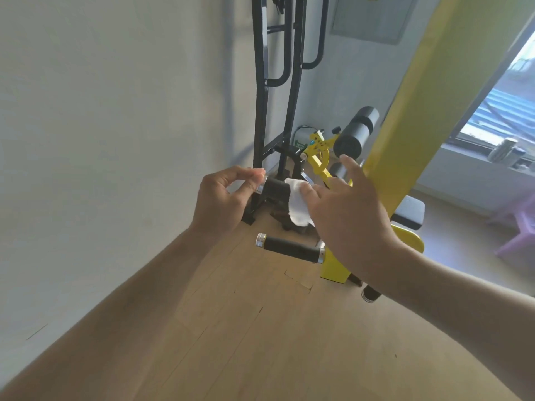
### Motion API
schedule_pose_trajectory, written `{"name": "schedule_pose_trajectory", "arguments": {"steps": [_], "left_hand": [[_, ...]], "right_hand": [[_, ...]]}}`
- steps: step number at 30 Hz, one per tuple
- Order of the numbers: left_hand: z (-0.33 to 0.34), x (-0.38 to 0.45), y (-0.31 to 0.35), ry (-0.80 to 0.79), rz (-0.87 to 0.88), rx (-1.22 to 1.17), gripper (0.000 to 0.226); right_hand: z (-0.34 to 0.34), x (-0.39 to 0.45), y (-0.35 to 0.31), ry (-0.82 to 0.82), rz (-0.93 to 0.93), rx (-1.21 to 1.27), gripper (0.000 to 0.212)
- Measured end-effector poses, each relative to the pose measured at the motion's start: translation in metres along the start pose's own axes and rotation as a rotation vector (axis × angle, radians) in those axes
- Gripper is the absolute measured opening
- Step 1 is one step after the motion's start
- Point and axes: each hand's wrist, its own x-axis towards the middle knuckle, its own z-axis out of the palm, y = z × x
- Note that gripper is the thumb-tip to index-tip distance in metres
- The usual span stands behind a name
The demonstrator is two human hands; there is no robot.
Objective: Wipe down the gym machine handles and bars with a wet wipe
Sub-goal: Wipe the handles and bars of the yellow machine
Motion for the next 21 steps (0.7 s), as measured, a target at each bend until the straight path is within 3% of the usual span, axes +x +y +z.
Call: {"name": "schedule_pose_trajectory", "arguments": {"steps": [4, 8, 10, 14, 17, 21], "left_hand": [[0.003, 0.000, 0.000, 0.004, 0.001, 0.007, 0.012], [0.001, 0.001, 0.000, -0.004, -0.003, 0.034, 0.012], [-0.002, 0.002, -0.002, -0.002, 0.013, 0.055, 0.011], [-0.007, 0.002, -0.003, -0.003, 0.014, 0.034, 0.011], [-0.006, 0.000, -0.001, 0.005, 0.021, 0.026, 0.009], [-0.005, -0.002, 0.003, 0.024, 0.013, 0.011, 0.010]], "right_hand": [[0.002, 0.002, -0.006, -0.019, 0.021, 0.253, 0.077], [0.003, 0.024, -0.023, 0.154, 0.091, 0.530, 0.047], [0.001, 0.026, -0.023, 0.147, 0.107, 0.591, 0.039], [-0.009, 0.003, -0.012, 0.110, 0.113, 0.265, 0.017], [-0.016, -0.010, -0.008, -0.006, 0.110, 0.052, 0.024], [-0.016, 0.012, -0.016, 0.120, 0.079, 0.223, 0.027]]}}
